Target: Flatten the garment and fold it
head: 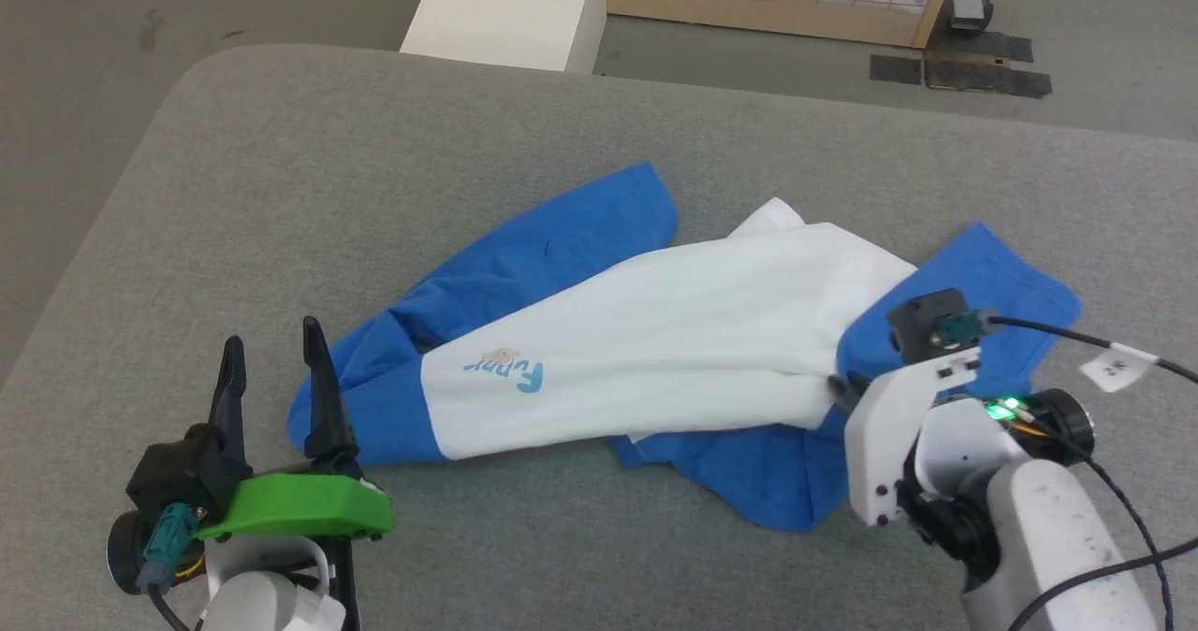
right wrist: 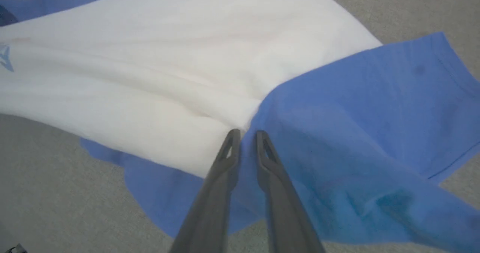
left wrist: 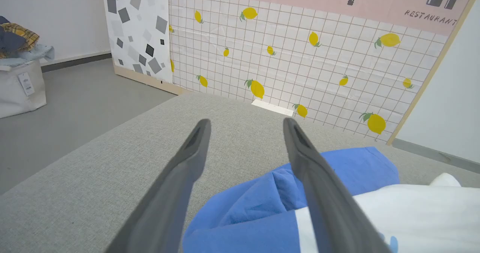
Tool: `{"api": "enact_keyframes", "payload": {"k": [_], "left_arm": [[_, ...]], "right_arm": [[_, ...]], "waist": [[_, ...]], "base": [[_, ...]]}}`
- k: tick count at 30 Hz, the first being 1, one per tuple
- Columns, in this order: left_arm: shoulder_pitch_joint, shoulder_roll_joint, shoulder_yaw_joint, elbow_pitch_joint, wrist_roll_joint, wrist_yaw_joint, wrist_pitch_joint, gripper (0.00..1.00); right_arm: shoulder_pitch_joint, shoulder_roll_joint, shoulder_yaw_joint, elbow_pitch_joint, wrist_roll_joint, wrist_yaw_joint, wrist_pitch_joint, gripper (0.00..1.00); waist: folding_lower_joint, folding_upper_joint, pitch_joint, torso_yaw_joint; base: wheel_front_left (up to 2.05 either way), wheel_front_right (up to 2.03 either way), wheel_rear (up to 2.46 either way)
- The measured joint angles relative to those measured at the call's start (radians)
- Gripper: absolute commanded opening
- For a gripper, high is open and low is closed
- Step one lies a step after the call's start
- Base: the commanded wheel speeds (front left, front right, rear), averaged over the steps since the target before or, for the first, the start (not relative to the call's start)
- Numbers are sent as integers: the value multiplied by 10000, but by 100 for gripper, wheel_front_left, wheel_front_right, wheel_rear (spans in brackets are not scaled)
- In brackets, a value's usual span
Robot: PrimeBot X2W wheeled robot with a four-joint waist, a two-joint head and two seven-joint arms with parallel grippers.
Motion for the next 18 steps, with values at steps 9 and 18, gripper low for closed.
{"api": "enact_keyframes", "payload": {"k": [9, 18], "left_arm": [[4, -148, 98, 111, 61, -146, 0, 100], [3, -188, -13, 362, 69, -259, -2, 100]], "right_arm": [[645, 6, -2420, -1421, 769, 0, -686, 0], [1946, -8, -6585, -1774, 763, 0, -476, 0]], "waist": [[0, 1, -130, -287], [0, 0, -166, -535]], "base": [[0, 0, 0], [0, 0, 0]]}}
